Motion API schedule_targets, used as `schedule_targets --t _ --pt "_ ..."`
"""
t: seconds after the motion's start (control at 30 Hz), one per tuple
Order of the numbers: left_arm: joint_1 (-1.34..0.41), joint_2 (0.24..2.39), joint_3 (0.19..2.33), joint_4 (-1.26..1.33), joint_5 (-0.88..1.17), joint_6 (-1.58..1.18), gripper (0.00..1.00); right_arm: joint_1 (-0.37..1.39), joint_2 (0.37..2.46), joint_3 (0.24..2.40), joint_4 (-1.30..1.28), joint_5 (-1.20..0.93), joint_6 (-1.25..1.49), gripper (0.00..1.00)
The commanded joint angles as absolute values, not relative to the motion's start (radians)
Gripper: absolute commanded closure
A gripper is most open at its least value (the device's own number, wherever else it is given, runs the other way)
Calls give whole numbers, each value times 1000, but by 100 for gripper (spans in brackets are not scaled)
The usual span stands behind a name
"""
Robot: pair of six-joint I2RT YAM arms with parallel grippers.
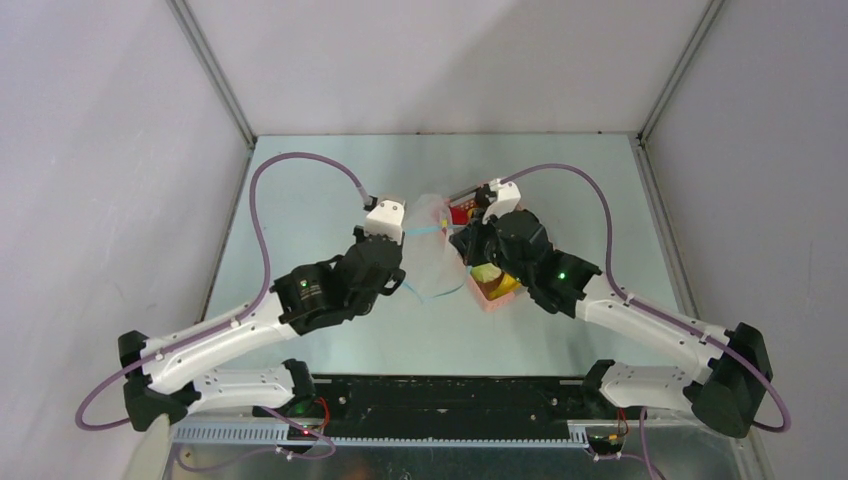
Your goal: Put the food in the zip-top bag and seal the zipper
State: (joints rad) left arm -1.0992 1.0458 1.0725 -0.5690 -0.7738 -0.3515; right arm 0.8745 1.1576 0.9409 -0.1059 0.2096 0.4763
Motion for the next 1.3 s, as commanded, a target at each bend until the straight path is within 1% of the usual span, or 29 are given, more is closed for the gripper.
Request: schedule_targets --t 0.0,0.03,0.07,0.1,0.13,0.17,0.2,0.27,0.3,0.33,0.37,0.43,0.53,0.67,0.8,0.9,1.03,1.27 --pt "-1090 1001 1078 -598 -860 -377 100 865 1176 956 -49 156 418 96" --pt "-1090 997 1073 -589 -854 -376 100 866 1179 956 -24 115 411 92" --pt "-1089 997 1070 -585 -846 -377 100 870 1186 956 -18 91 399 78" --pt "-1089 998 1068 -580 -843 -378 100 874 1190 956 22 48 395 70" --pt "-1090 1003 1068 -578 -838 -378 100 874 1196 956 37 29 390 56" --pt "-1090 1005 1070 -578 -837 -380 100 876 1199 956 59 -14 388 49" --pt "-1089 1010 1071 -581 -839 -382 100 877 1201 957 65 -29 390 47" --pt "-1089 1015 1071 -587 -855 -385 100 880 1196 961 71 -64 384 38" --pt "-1089 1017 1070 -592 -876 -391 100 883 1192 961 68 -67 382 30" --pt "-1088 1022 1071 -605 -886 -394 100 883 1180 961 64 -63 380 27" --pt "-1080 1025 1073 -614 -904 -405 100 884 1173 962 52 -57 379 15" --pt "-1059 1037 1082 -639 -916 -427 100 880 1144 961 26 -19 382 2" --pt "-1025 1055 1092 -666 -922 -454 100 854 1114 943 -36 78 400 1" --pt "-986 1074 1088 -654 -911 -461 100 768 1091 920 -144 92 442 1" --pt "-954 1095 1076 -617 -858 -472 100 703 1112 906 -286 130 512 2" --pt "-933 1116 1065 -580 -807 -478 100 697 1150 899 -350 187 533 2" --pt "-916 1146 1062 -560 -762 -478 100 685 1219 899 -371 205 548 3" --pt "-899 1166 1055 -524 -657 -484 100 695 1381 928 -328 240 577 5"
